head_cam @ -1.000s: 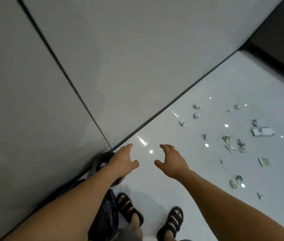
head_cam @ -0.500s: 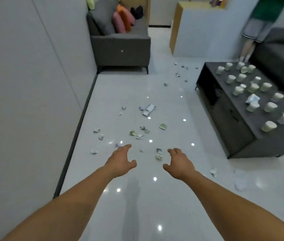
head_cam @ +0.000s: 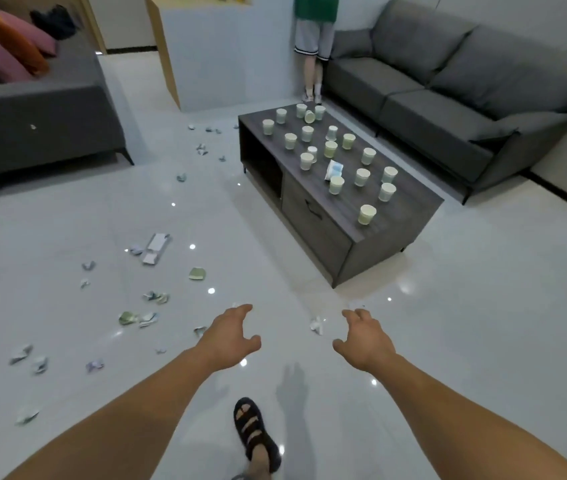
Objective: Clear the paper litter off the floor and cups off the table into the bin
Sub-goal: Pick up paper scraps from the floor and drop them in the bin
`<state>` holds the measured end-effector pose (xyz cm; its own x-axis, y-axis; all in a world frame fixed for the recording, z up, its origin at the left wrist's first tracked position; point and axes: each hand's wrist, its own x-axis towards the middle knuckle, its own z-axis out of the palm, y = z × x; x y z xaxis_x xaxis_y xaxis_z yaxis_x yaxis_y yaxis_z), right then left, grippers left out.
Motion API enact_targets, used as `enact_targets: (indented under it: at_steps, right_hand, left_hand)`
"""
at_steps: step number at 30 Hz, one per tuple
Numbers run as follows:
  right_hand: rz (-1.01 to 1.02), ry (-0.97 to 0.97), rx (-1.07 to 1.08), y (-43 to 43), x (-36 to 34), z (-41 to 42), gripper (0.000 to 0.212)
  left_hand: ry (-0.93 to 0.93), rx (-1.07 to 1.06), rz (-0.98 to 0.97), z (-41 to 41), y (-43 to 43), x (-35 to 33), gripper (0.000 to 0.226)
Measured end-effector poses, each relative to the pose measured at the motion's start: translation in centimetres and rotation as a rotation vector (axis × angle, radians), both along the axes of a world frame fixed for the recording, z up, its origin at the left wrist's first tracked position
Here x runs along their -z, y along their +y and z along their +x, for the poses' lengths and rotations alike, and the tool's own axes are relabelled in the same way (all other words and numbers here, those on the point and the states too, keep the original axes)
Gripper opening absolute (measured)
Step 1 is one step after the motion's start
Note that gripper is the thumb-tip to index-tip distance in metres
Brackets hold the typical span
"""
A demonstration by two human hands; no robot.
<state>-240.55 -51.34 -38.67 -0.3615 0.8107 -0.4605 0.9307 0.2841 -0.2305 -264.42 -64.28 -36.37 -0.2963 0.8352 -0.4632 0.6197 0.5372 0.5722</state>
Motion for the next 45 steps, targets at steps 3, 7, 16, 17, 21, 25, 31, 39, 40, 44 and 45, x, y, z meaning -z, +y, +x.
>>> enact_targets:
  at_steps: [3, 7, 16, 17, 21, 25, 31, 39, 40, 44, 45]
  right_hand:
    - [-0.007, -0.032, 0.061, 5.2, 0.9, 0.9, 0.073]
    - [-0.005, -0.049, 0.145, 11.6, 0.9, 2.1, 0.073]
    - [-0.086, -0.049, 0.243, 24.6, 3.6, 5.7, 0.071]
    - [-0.097, -0.047, 0.24, 26.4, 4.3, 6.1, 0.072]
    - [-0.167, -0.044, 0.211, 33.4, 7.8, 7.9, 0.073]
    - [-0.221, -0.061, 0.203, 40.2, 12.2, 10.3, 0.073]
    - [-0.259, -0.107, 0.282, 45.9, 22.2, 12.7, 0.075]
    - [-0.285, -0.124, 0.337, 49.3, 47.2, 11.4, 0.079]
    - [-0.291, -0.128, 0.344, 49.5, 50.6, 11.1, 0.081]
    - [-0.295, -0.155, 0.371, 50.1, 62.9, 10.6, 0.087]
    - [-0.292, -0.154, 0.38, 50.1, 65.3, 10.6, 0.089]
  left_hand:
    - [-0.019, 0.051, 0.005, -0.2, 6.8, 1.4, 0.075]
    - [-0.026, 0.129, 0.0, 0.0, 15.7, 2.2, 0.075]
    - [-0.002, 0.275, -0.059, 2.5, 31.3, 4.6, 0.075]
    - [0.001, 0.274, -0.073, 2.9, 32.9, 5.2, 0.075]
    - [0.0, 0.236, -0.139, 5.0, 38.8, 8.2, 0.075]
    - [-0.007, 0.215, -0.218, 8.0, 44.3, 13.1, 0.073]
    - [-0.07, 0.318, -0.273, 10.9, 53.3, 24.8, 0.075]
    - [-0.06, 0.465, -0.243, 12.0, 59.1, 49.7, 0.073]
    - [-0.052, 0.473, -0.243, 11.9, 59.1, 52.9, 0.073]
    - [-0.039, 0.492, -0.25, 11.6, 59.7, 64.0, 0.073]
    - [-0.035, 0.5, -0.253, 11.5, 60.0, 66.2, 0.074]
